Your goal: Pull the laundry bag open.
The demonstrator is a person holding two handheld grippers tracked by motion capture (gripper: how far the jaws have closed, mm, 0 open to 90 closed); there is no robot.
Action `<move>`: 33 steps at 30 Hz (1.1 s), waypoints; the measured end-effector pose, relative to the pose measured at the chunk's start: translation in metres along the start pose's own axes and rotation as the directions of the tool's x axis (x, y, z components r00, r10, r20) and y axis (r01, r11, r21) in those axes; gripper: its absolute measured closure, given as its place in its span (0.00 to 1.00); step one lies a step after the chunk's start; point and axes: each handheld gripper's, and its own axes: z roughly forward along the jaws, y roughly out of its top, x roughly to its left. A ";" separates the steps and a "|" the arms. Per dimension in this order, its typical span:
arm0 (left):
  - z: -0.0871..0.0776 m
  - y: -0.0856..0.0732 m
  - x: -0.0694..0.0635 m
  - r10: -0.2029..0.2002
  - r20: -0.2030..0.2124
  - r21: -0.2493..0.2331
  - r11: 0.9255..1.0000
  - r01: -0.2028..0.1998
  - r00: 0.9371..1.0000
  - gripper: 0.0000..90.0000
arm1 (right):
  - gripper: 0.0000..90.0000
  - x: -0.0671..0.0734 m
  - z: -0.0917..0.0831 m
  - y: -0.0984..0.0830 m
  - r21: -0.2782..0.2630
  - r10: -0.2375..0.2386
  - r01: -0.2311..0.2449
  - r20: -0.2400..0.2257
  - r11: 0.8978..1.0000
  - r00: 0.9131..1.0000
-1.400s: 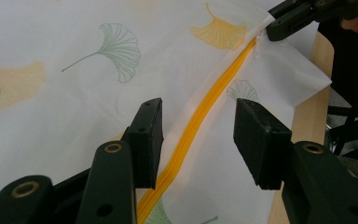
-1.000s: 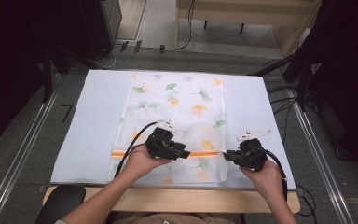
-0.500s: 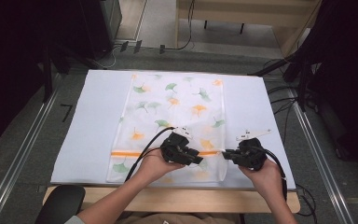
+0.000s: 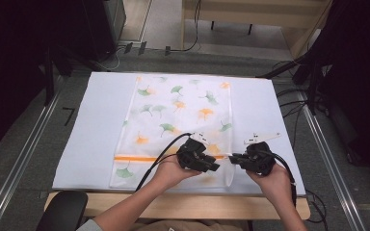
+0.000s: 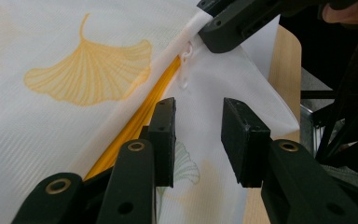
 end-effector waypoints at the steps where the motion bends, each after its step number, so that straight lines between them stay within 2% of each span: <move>1: 0.001 0.001 0.000 -0.005 -0.004 -0.003 1.000 0.005 1.000 0.73 | 0.95 0.000 0.000 0.000 -0.001 -0.001 0.001 -0.001 1.000 1.000; 4: 0.004 0.002 0.001 0.000 -0.019 0.008 1.000 0.000 1.000 0.74 | 0.95 0.001 -0.001 0.001 -0.003 0.000 0.000 -0.004 1.000 1.000; 19: 0.017 0.007 0.000 -0.018 -0.016 0.010 1.000 0.018 1.000 0.74 | 0.95 0.006 -0.001 0.003 -0.014 -0.020 0.019 -0.039 1.000 0.999; 25: 0.017 0.008 0.002 -0.018 -0.008 0.009 1.000 0.018 1.000 0.80 | 0.95 0.008 0.000 0.003 -0.009 -0.026 0.026 -0.046 1.000 0.999; 29: 0.016 0.009 0.002 -0.041 0.008 -0.001 0.999 0.041 0.999 0.84 | 0.95 0.008 0.001 0.004 -0.009 -0.031 0.031 -0.046 0.999 0.998; 33: 0.015 0.009 0.002 -0.039 0.011 -0.001 0.999 0.040 0.999 0.88 | 0.95 0.008 0.001 0.003 -0.005 -0.031 0.031 -0.043 1.000 0.999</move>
